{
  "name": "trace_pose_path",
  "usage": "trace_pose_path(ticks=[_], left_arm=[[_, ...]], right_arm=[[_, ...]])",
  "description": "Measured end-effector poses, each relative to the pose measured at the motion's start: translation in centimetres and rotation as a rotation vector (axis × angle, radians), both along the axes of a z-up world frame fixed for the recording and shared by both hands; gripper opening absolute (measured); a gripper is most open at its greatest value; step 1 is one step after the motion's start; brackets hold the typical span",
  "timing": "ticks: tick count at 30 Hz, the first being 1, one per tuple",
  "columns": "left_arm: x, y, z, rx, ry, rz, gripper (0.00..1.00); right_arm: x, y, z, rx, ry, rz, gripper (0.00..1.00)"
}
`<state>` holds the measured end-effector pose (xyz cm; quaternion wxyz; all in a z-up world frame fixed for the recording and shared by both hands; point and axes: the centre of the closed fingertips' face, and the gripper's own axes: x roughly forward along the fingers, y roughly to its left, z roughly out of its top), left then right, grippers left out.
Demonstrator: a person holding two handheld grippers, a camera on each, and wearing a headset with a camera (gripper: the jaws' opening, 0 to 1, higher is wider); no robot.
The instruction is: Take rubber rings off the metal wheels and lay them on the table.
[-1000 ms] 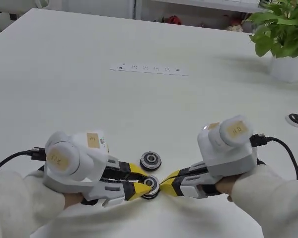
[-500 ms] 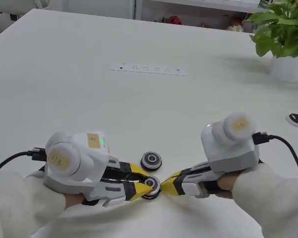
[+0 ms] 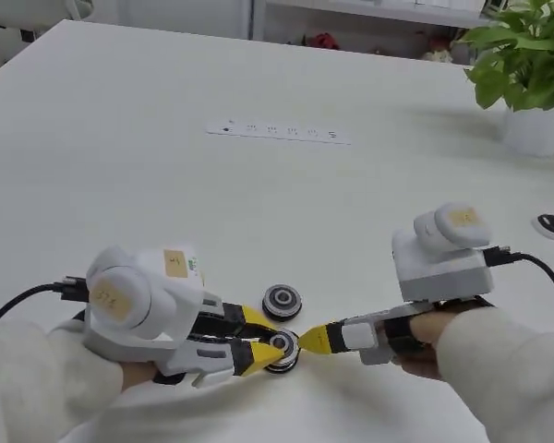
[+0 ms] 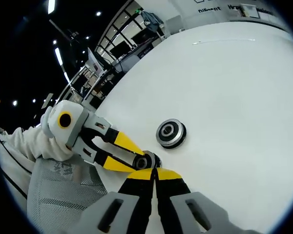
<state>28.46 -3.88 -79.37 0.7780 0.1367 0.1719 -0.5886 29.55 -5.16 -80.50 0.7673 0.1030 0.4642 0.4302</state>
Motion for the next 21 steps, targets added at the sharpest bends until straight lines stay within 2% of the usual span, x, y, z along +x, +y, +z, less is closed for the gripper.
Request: trace_pose_path(ticks=[4,15,21], left_arm=[[0.00,-0.01,-0.01,0.000,-0.002,-0.002,0.13],[-0.03,-0.23,0.00,-0.017,0.000,-0.003,0.13],[-0.05,-0.30,-0.01,-0.010,-0.002,-0.007,0.13]], right_arm=[[-0.13,0.12,0.19,0.015,0.027,-0.019,0.00],[-0.49,0.23,0.46,0.019,0.050,-0.029,0.00],[-0.41,0.38,0.68,0.026,0.050,-0.030,0.00]])
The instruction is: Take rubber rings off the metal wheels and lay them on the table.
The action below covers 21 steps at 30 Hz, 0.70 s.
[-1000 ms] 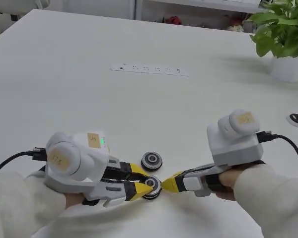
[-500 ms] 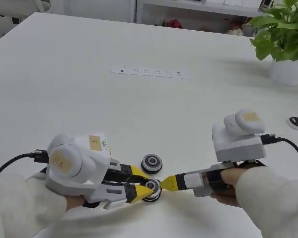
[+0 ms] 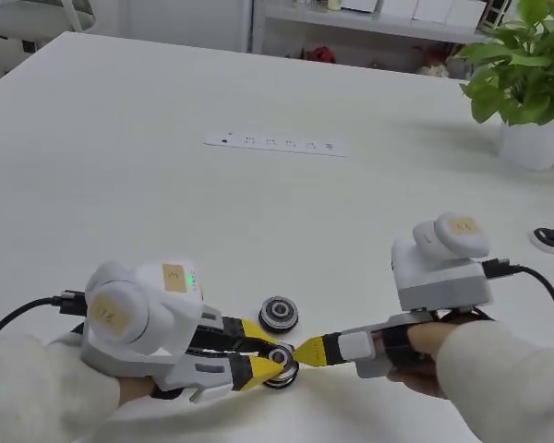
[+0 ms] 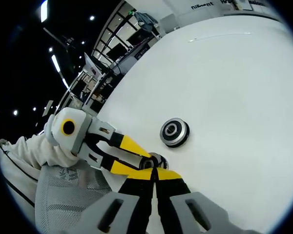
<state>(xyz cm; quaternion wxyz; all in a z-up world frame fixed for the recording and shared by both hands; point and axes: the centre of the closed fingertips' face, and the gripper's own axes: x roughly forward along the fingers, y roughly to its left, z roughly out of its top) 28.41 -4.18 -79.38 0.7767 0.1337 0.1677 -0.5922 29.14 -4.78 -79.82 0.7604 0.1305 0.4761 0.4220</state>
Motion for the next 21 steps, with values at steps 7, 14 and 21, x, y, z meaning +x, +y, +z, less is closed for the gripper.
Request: trace_pose_path(ticks=[7,14,21], left_arm=[[0.0,0.0,0.0,0.006,-0.004,0.000,0.13],[0.0,0.0,0.0,0.004,-0.004,-0.001,0.13],[0.0,0.0,0.0,0.004,-0.005,-0.001,0.13]], right_arm=[[0.1,0.2,0.1,0.015,0.001,0.005,0.00],[0.0,0.5,0.4,0.034,-0.002,0.008,0.00],[0.2,1.2,1.3,0.058,-0.038,0.015,0.00]])
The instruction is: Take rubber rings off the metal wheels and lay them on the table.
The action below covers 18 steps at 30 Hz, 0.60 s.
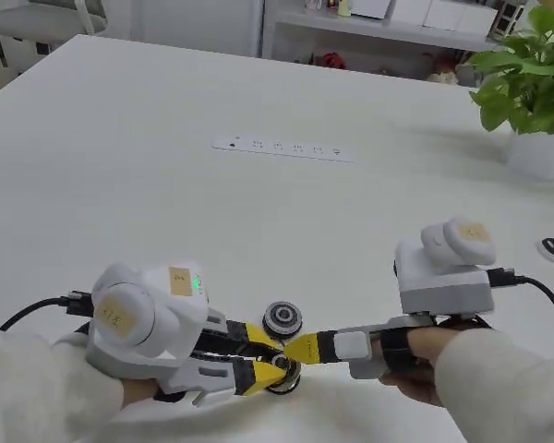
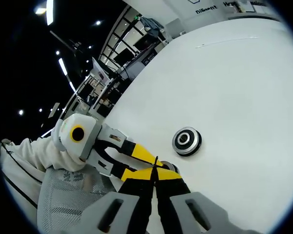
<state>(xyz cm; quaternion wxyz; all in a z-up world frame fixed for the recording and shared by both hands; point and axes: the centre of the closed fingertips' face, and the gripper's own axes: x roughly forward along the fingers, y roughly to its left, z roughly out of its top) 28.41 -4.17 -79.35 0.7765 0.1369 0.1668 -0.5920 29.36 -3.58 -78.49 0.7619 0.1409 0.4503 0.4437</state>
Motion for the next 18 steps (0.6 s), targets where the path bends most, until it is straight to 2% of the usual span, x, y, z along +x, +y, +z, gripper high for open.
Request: trace_pose_path(ticks=[7,12,15,18], left_arm=[[-0.02,-0.04,0.02,0.005,-0.002,0.001,0.13],[0.05,-0.09,0.07,-0.006,0.039,0.018,0.14],[0.08,-0.16,0.14,0.004,0.060,0.022,0.15],[-0.14,-0.15,0.09,0.019,0.052,0.008,0.16]], right_arm=[[0.31,-0.77,-0.50,-0.010,0.021,-0.033,0.00],[0.05,-0.84,-0.93,-0.028,0.036,-0.030,0.00],[0.14,-0.90,-0.82,-0.024,0.036,-0.034,0.00],[0.22,-0.96,-0.76,-0.020,0.034,-0.036,0.00]])
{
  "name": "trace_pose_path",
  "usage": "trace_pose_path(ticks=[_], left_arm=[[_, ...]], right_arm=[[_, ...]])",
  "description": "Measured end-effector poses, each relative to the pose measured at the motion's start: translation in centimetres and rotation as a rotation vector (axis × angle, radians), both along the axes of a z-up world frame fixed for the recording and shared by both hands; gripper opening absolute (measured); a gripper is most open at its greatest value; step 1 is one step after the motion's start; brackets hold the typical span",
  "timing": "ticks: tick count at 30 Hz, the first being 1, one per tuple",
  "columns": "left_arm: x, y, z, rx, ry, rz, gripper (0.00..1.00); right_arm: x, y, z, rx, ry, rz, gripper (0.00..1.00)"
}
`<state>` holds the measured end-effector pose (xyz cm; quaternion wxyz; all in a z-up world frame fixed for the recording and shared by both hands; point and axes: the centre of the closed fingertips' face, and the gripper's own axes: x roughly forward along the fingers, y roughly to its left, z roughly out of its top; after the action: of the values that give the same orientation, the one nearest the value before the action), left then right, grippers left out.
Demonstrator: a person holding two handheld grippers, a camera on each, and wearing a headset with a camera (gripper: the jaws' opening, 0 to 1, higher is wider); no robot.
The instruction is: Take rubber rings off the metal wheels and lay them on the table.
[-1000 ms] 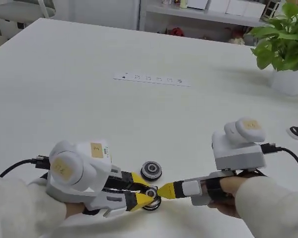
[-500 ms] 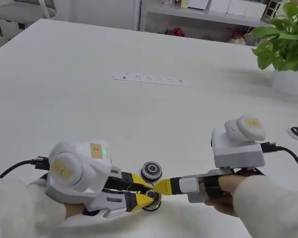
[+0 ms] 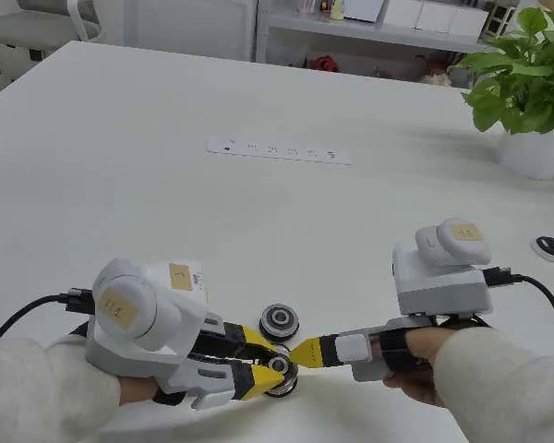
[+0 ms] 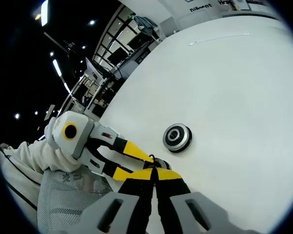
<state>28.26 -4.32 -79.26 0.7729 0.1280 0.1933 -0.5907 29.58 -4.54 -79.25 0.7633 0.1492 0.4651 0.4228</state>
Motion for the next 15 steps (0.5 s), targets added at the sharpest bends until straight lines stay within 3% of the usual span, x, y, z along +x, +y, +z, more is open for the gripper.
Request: trace_pose_path(ticks=[7,13,15], left_arm=[[-0.5,0.7,0.7,0.024,-0.009,-0.014,0.20],[-0.3,1.2,2.4,0.005,-0.025,0.007,0.26],[-0.6,1.2,3.1,-0.018,-0.005,0.006,0.28]], right_arm=[[0.1,-0.1,0.4,0.022,0.011,-0.019,0.00],[0.4,-0.1,1.1,0.046,0.006,-0.037,0.00],[0.5,0.0,1.3,0.055,0.002,-0.041,0.00]])
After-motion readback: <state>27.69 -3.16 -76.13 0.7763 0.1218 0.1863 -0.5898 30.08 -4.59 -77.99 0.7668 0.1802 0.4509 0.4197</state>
